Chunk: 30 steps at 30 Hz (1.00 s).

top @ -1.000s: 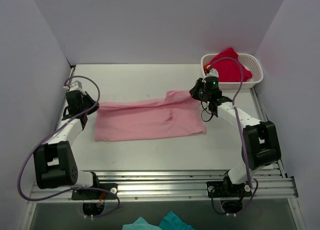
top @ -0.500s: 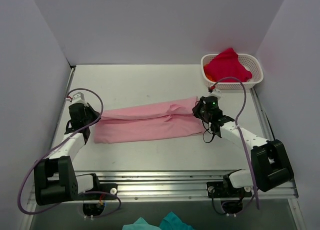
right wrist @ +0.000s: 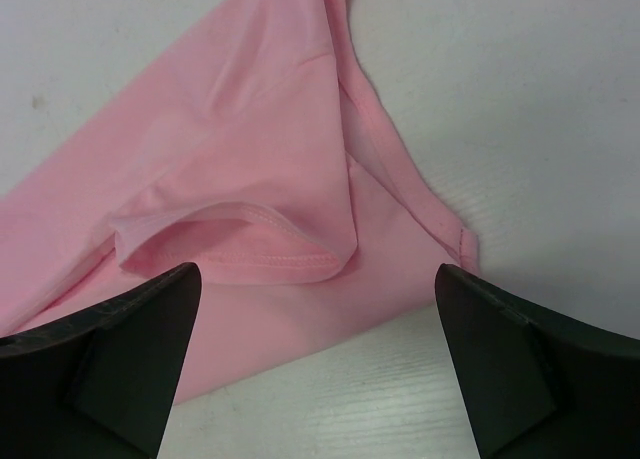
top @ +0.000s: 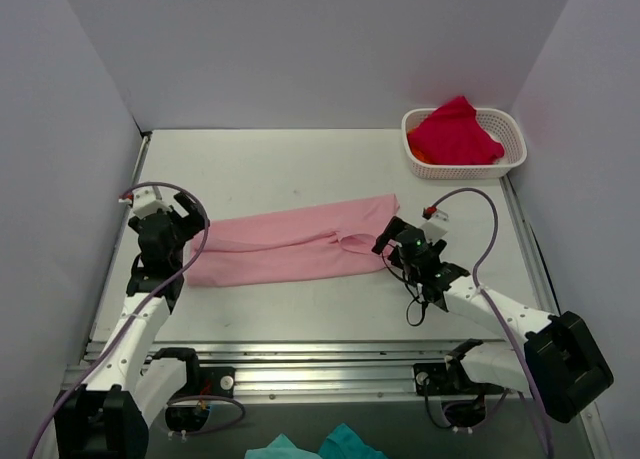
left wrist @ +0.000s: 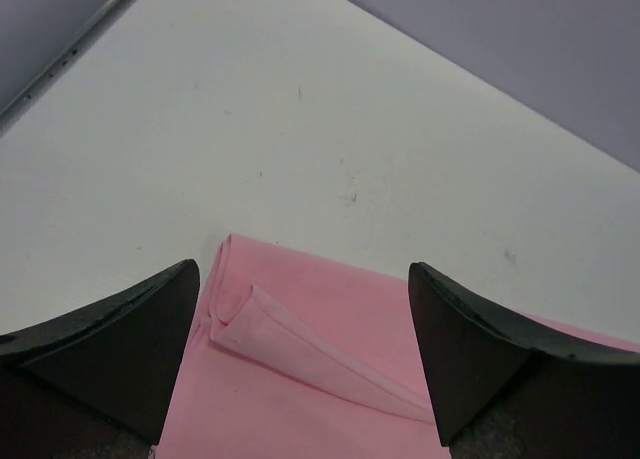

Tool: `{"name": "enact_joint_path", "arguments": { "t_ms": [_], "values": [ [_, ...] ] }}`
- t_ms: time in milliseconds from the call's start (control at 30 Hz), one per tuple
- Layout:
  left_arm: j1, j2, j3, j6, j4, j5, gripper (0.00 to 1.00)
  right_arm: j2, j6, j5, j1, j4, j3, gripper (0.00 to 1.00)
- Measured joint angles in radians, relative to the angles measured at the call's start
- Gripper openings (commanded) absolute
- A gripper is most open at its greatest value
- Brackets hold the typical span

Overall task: Fold and stack the t-shirts
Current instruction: Fold the other side of the tshirt into a rectangle, then rotate the tshirt 90 degrees

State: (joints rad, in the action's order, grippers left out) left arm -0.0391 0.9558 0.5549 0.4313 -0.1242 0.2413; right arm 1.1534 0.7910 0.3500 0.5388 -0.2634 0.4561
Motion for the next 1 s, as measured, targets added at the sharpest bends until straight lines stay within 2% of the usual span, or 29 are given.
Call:
{"name": "enact_joint_path", "arguments": {
  "t_ms": [100, 233, 433, 567, 767, 967, 1000],
  "values": [
    [-0.008, -0.08, -0.001, 0.024, 0.0, 0.045, 0.94, -0.027, 0.012, 0.036, 0.006, 0.028, 0.024, 1.0],
    [-0.008, -0.12, -0.001, 0.04, 0.002, 0.033, 0.94, -0.091, 0.04, 0.07, 0.014, 0.081, 0.028, 1.0],
    [-0.011, -0.034, -0.001, 0.058, 0.007, -0.01, 0.96, -0.253, 0.116, 0.069, 0.023, 0.126, -0.052, 1.0],
    [-0.013, 0.046, -0.001, 0.074, -0.021, -0.039, 0.97, -0.273, 0.176, 0.045, 0.037, 0.123, -0.148, 1.0],
    [-0.019, 0.155, 0.008, 0.087, -0.068, -0.098, 0.98, -0.158, 0.23, 0.037, 0.051, 0.011, -0.233, 1.0],
    [-0.021, 0.193, 0.019, 0.088, -0.101, -0.125, 0.98, 0.1, 0.229, 0.059, 0.052, -0.172, -0.129, 0.99],
    [-0.021, 0.193, 0.02, 0.088, -0.107, -0.126, 0.98, 0.161, 0.226, 0.063, 0.052, -0.212, -0.099, 0.93]
  ]
}}
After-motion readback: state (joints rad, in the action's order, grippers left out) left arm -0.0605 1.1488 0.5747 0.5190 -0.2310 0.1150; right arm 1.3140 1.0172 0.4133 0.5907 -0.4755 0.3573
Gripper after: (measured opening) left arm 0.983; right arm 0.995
